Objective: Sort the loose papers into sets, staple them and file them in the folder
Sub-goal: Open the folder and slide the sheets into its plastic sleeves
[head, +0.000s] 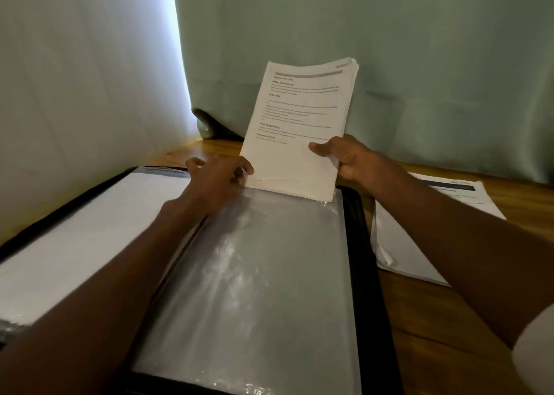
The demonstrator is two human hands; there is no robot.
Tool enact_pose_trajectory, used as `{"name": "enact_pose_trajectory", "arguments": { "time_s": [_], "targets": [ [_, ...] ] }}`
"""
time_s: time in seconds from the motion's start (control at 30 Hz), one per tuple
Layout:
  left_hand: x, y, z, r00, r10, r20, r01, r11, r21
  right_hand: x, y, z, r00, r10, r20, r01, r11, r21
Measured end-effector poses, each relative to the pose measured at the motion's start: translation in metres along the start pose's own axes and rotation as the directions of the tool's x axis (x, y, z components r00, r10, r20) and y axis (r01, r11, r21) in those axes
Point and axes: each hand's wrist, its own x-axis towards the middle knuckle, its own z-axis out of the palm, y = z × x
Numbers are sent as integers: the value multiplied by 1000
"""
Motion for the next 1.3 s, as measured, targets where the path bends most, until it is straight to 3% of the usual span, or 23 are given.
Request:
{"name": "enact_pose_trajectory", "arguments": {
  "time_s": [0.07, 0.3, 0.53, 0.67, 0.9, 1.07, 1.3],
  "targets": [
    [4, -6, -13, 998, -25, 50, 26, 999, -32, 5, 2, -2, 996, 55, 69, -54, 998, -14],
    [4, -13, -11, 999, -39, -14, 34, 974, -225, 25, 4, -12, 981, 145, 127, -126, 982, -143],
    [8, -20, -5, 996, -90, -18, 84, 973, -217, 40, 26, -4, 969, 155, 194, -109, 968, -226],
    [8, -20, -4, 995, -94, -21, 87, 972, -216, 35, 16, -19, 937, 234, 260, -160, 948, -275],
    [7, -17, -4, 996, -85, -28, 66, 906, -418, 27, 5, -28, 932, 267, 245, -178, 926, -333],
    [9, -18, -5, 999, -49, -5, 45, 956, -289, 35, 11, -21, 966, 220, 135, -190, 960, -204],
    [7, -15, -6, 999, -31, 42, 40, 964, -261, 25, -7, -21, 878, 344, 332, -129, 839, -528]
  ]
}}
